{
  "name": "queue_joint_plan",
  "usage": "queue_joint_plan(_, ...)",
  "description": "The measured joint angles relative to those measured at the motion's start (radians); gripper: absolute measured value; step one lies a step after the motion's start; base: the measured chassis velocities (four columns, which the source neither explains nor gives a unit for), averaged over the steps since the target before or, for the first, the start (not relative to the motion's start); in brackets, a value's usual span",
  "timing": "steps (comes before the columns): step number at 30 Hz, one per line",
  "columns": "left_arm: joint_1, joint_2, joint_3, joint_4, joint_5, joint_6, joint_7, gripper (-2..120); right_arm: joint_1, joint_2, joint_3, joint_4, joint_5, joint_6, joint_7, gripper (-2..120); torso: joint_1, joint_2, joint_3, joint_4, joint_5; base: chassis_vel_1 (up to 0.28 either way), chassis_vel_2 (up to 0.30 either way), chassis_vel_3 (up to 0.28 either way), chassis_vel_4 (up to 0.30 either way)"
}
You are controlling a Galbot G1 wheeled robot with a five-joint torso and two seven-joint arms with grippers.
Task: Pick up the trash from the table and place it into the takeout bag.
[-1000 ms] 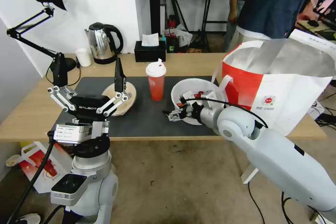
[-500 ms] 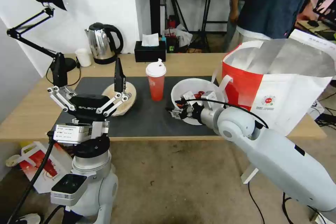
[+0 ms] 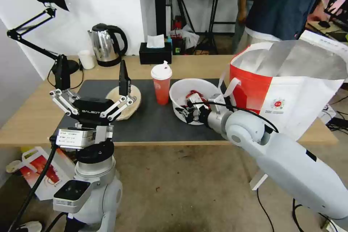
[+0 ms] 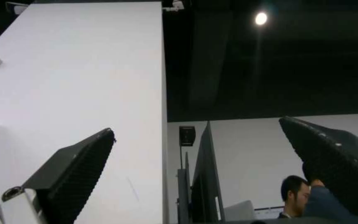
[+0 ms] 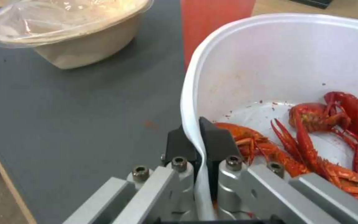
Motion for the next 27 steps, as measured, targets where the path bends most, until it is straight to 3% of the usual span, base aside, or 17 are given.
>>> queue_joint_plan(27,0.003,0.0,0.001,-0.009,0.0,0.0,0.0,100,0.021,-0.08,0.01,0.063,-0.026,-0.003,0.033,0,0.0,0.0,0.0,0.0,0.0001,0.0,0.0,0.0,0.0)
